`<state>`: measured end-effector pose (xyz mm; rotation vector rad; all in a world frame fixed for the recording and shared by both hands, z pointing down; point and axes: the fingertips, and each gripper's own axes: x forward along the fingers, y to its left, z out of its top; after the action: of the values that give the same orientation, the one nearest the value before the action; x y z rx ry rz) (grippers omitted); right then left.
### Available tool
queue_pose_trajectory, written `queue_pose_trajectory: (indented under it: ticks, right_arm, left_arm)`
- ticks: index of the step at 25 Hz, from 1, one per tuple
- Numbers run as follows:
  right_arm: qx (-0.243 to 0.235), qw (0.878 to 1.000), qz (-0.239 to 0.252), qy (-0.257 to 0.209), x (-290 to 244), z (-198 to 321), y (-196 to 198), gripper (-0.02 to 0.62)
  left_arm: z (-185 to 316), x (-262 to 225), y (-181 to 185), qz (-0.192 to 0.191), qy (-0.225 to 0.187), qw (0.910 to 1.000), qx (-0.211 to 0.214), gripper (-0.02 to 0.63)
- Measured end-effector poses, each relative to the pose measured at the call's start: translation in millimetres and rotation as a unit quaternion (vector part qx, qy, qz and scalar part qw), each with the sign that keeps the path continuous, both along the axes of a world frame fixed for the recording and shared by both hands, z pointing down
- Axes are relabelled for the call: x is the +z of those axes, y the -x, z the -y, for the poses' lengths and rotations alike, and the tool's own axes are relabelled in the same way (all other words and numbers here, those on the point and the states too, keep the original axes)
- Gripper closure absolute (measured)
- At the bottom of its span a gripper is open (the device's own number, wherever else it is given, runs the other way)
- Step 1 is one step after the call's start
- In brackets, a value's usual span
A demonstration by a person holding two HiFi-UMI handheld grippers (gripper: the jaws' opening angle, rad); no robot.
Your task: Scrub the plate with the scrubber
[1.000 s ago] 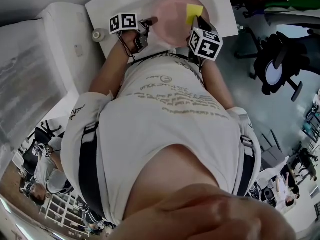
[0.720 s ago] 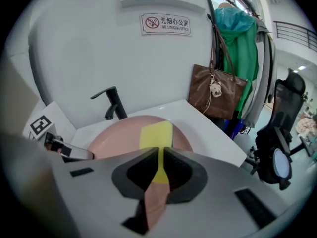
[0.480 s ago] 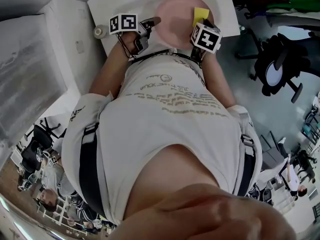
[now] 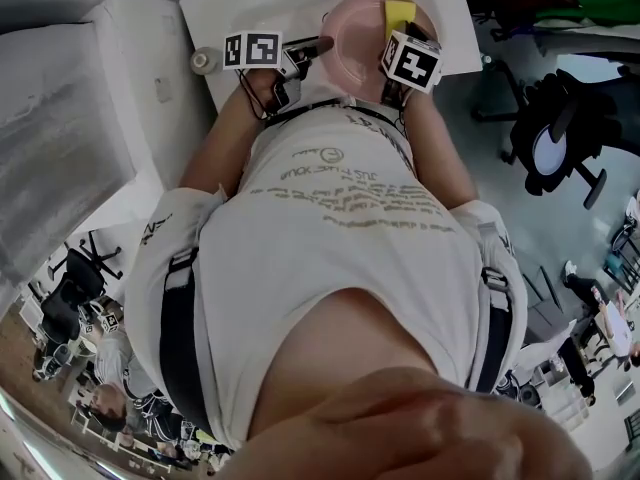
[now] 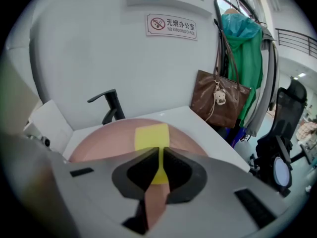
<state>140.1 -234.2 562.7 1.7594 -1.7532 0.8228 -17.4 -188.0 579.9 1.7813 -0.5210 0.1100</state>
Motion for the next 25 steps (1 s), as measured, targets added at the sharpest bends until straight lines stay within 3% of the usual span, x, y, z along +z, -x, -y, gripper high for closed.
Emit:
queue_pose_trajectory:
  ticks: [8, 15, 25]
  right_arm:
    - [-0.108, 0.993, -0.008, -0.044, -17.4, 21.3, 60.6, 0.554]
    - [-0.225, 0.974, -0.004, 0.003, 1.9, -1.1, 113.2, 0.554]
    - [-0.274, 0.960, 0.014, 0.055, 20.9, -28.1, 124.5, 0.554]
  left_arm:
    - [2.0, -7.5, 6.6, -0.007, -0.008, 0.9999, -0.007, 0.531]
    - [8.6, 1.2, 20.0, 0.001, -0.002, 0.9994, -0.035, 0.529]
    - [14.5, 9.4, 20.0, -0.011, 0.016, 0.9985, -0.051, 0.523]
